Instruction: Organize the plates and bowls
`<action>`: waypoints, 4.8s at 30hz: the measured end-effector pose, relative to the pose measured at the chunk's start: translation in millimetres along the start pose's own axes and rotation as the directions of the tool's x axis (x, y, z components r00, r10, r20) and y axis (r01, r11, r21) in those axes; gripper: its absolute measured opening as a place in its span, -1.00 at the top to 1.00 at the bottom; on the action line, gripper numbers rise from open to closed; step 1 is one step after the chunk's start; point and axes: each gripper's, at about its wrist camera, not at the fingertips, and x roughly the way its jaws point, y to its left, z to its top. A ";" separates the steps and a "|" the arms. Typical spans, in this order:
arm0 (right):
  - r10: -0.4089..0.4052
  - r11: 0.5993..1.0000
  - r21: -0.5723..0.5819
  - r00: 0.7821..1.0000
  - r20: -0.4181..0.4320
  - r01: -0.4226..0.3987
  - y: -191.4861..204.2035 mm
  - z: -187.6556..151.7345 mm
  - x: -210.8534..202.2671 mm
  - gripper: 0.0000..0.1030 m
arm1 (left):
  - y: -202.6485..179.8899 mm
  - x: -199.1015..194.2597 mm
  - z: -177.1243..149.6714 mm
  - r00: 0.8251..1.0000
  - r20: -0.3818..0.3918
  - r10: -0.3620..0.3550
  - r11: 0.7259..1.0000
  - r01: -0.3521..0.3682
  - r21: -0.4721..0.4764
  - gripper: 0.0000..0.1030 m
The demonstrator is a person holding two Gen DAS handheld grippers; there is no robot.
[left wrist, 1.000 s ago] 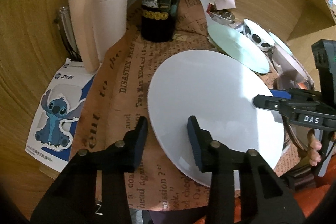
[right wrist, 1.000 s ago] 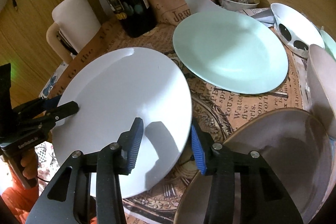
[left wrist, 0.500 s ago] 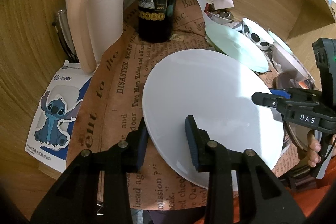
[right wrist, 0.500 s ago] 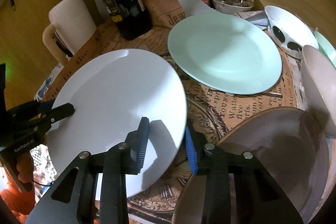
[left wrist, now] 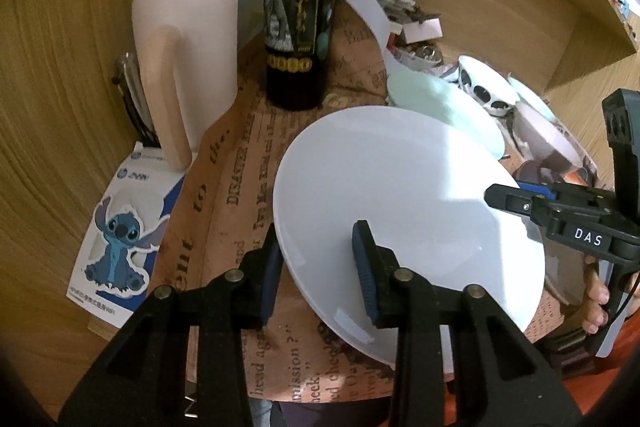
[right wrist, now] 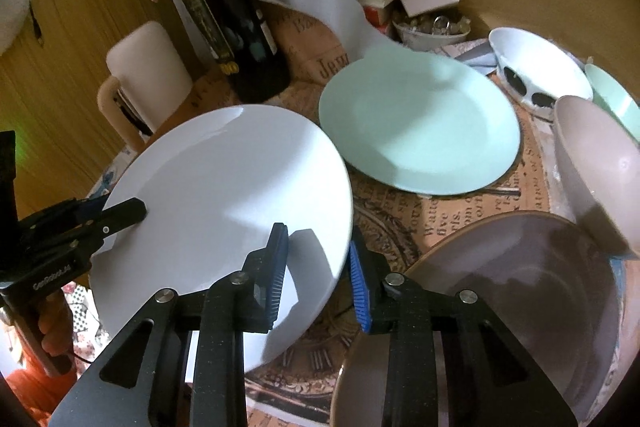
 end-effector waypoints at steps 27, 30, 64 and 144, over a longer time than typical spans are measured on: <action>-0.080 0.995 0.077 0.984 0.162 0.068 -44.9 -30.2 -85.5 0.48 | -77.2 -27.4 18.2 0.990 0.077 -0.118 0.988 0.109 0.110 0.35; -0.094 0.993 0.092 0.981 0.169 0.079 -50.2 -35.4 -92.5 0.48 | -86.1 -27.5 18.1 0.988 0.074 -0.134 0.984 0.124 0.125 0.35; -0.195 0.948 0.277 0.973 0.120 0.155 -121.8 -103.8 -123.0 0.48 | -178.7 10.6 -1.3 0.970 -0.082 -0.229 0.938 0.242 0.248 0.35; -0.186 0.983 0.076 0.924 0.335 0.170 -106.2 29.3 -125.2 -0.53 | -130.4 -0.8 95.1 0.972 0.233 -0.021 0.989 -0.014 0.150 -0.87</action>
